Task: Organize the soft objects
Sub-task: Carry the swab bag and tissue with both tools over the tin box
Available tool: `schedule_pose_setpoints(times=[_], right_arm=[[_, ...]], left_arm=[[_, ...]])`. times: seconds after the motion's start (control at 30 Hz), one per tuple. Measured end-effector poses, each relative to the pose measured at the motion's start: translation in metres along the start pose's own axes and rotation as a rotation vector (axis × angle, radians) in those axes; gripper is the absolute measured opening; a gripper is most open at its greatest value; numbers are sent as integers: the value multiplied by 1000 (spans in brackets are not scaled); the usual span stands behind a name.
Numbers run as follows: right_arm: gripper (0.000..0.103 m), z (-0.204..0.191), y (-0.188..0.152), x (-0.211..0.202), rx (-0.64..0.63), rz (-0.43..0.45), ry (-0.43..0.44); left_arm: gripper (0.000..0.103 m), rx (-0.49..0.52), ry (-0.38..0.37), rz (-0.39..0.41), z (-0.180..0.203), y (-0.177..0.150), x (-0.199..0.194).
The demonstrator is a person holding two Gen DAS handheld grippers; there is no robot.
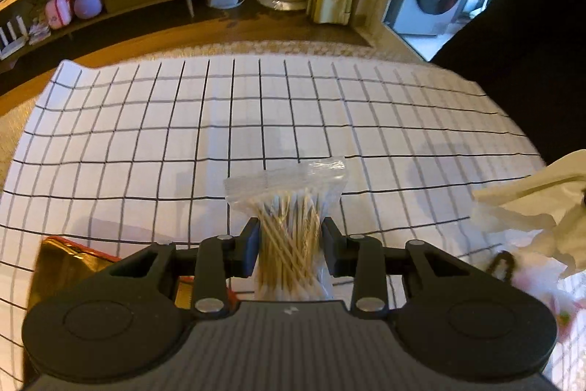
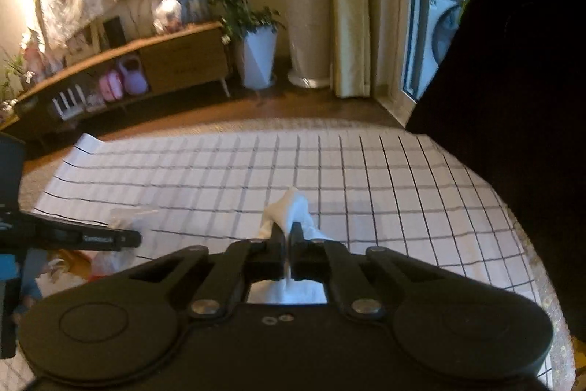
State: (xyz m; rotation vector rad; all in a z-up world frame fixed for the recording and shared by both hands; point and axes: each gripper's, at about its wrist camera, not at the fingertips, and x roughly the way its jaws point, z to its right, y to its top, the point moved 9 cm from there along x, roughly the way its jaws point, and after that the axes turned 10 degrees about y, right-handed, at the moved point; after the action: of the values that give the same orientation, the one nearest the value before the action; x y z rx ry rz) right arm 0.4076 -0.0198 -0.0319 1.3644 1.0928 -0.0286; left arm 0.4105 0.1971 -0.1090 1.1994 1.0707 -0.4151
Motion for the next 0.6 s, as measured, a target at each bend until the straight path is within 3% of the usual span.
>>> schedule_pose_setpoints(times=[0.27, 0.6], right_arm=[[2, -47, 6, -46, -71, 32, 93], [2, -126, 1, -85, -154, 45, 226]], left_arm=[[34, 79, -39, 41, -12, -15, -66], [34, 131, -34, 74, -50, -43, -124]])
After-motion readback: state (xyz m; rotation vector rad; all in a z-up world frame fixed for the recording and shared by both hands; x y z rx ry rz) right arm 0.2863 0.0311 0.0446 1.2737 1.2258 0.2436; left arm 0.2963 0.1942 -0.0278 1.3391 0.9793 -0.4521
